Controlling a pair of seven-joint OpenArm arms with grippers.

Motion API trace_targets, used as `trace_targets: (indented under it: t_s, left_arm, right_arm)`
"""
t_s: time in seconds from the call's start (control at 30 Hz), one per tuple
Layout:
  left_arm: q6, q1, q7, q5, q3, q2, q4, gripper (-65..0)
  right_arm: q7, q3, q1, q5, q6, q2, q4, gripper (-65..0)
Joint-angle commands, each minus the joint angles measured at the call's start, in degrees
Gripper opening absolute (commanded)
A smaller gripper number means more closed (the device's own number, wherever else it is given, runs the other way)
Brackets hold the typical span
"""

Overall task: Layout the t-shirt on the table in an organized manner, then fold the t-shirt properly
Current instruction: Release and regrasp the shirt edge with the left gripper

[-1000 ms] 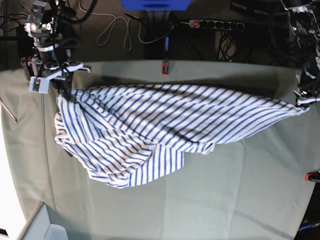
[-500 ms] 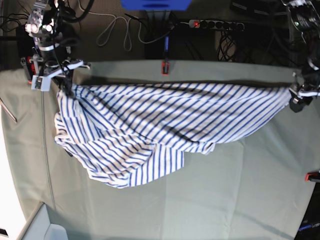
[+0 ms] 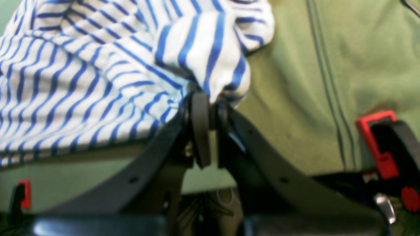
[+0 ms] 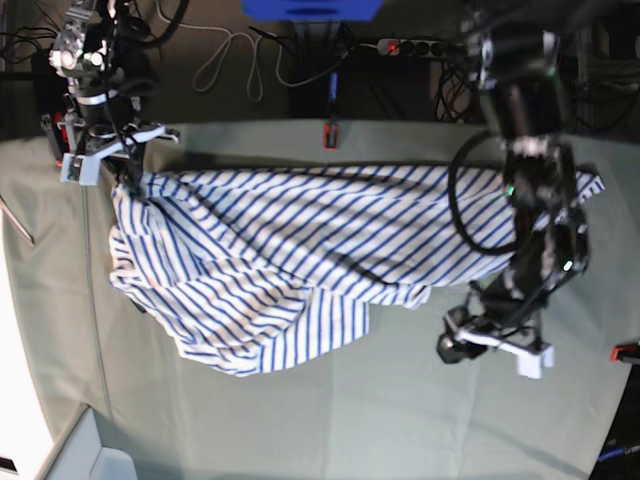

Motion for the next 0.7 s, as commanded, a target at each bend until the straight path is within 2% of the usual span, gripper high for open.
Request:
trace_targets:
  t_s: [0.0,0.1,0.27,0.4,0.47,0.67]
  left_arm:
    - [0.2,-3.6,-1.3,1.8,0.7,0.8,-3.3,-32.4]
    - [0.2,-6.7,-4.9,8.5,1.0,3.1,-13.2,-32.4]
    - [0.2,-6.8,-7.4,13.3,1.1,4.9,-14.8,-32.4]
    - [0.2,-5.1,-6.1,13.9,0.7,4.1,-14.7,-32.4]
    - [0.2,-3.9,-6.3,13.5,1.0,2.4,-15.5,-32.4]
    - [0.2,-2.6,-6.2,13.9,1.0,2.2,-15.5,-32.4]
  right_arm:
    - [1.5,0.1,0.1,0.6,1.1,0.2,1.1,-65.0]
    - [1.5,0.1,-0.1,0.6,1.1,0.2,1.1,-65.0]
    - [1.5,0.2,0.1,0.6,1.1,0.2,1.1,-65.0]
    - [1.5,0.2,0.1,0.6,1.1,0.2,1.1,-65.0]
    - [1.5,0.2,0.1,0.6,1.1,0.2,1.1,-65.0]
    - [1.5,0.2,1.2,0.6,1.1,0.2,0.8,-65.0]
